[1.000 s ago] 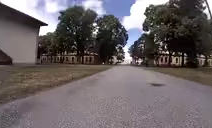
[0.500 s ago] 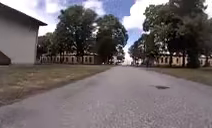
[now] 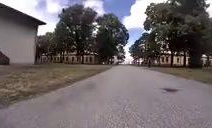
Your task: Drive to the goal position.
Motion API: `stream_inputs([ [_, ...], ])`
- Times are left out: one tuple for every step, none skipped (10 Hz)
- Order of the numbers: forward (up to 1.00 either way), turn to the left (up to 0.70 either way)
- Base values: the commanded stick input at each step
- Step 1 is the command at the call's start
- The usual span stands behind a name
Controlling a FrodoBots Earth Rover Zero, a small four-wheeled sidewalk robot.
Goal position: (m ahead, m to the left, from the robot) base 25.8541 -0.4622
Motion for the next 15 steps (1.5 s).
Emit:
stream_inputs([
  [0.70,-0.16],
  [0.70,-0.26],
  [0.70,-0.24],
  [0.70,-0.15],
  [0.70,0.00],
  [0.70,-0.01],
  [0.70,-0.07],
  [0.70,-0.19],
  [0.70,-0.20],
  [0.70,0.00],
  [0.70,0.00],
  [0.70,0.00],
  [0.70,-0.14],
  [0.70,-0.27],
  [0.70,-0.22],
])
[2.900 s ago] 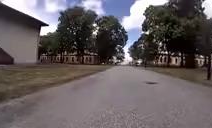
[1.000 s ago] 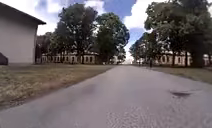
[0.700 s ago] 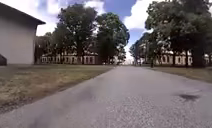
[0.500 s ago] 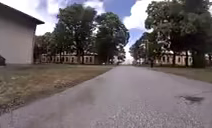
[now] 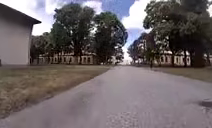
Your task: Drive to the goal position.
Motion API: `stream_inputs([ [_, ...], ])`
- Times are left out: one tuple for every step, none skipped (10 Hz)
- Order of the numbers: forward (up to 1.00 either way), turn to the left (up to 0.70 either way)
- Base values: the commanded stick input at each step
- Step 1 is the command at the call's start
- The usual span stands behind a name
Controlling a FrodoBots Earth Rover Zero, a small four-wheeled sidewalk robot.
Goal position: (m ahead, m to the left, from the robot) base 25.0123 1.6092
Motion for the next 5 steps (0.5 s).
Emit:
stream_inputs([
  [0.70,-0.08],
  [0.70,0.00],
  [0.70,0.00],
  [0.70,0.00],
  [0.70,0.00],
])
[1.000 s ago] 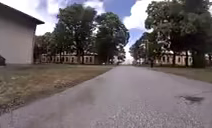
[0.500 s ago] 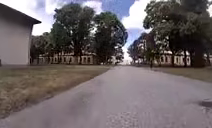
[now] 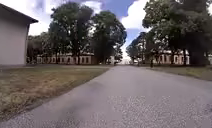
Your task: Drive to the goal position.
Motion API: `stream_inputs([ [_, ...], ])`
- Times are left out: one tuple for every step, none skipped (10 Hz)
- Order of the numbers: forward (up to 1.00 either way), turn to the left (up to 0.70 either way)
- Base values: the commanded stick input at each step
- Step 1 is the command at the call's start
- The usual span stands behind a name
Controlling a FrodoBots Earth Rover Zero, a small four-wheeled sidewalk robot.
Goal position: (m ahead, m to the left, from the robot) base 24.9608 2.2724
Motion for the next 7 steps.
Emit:
stream_inputs([
  [0.70,0.00],
  [0.70,0.00],
  [0.70,0.00],
  [0.70,0.00],
  [0.70,0.00],
  [0.70,0.00],
  [0.70,0.00],
])
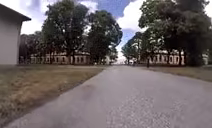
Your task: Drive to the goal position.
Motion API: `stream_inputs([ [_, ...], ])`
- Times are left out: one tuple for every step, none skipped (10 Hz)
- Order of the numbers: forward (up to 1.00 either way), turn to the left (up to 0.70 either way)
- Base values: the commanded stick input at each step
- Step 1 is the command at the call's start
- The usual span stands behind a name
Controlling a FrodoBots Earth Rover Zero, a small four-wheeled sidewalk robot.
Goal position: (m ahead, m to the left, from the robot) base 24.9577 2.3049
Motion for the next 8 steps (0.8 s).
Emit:
stream_inputs([
  [0.70,0.00],
  [0.70,0.00],
  [0.70,0.00],
  [0.70,0.00],
  [0.70,0.00],
  [0.70,0.00],
  [0.70,0.00],
  [0.70,-0.01],
])
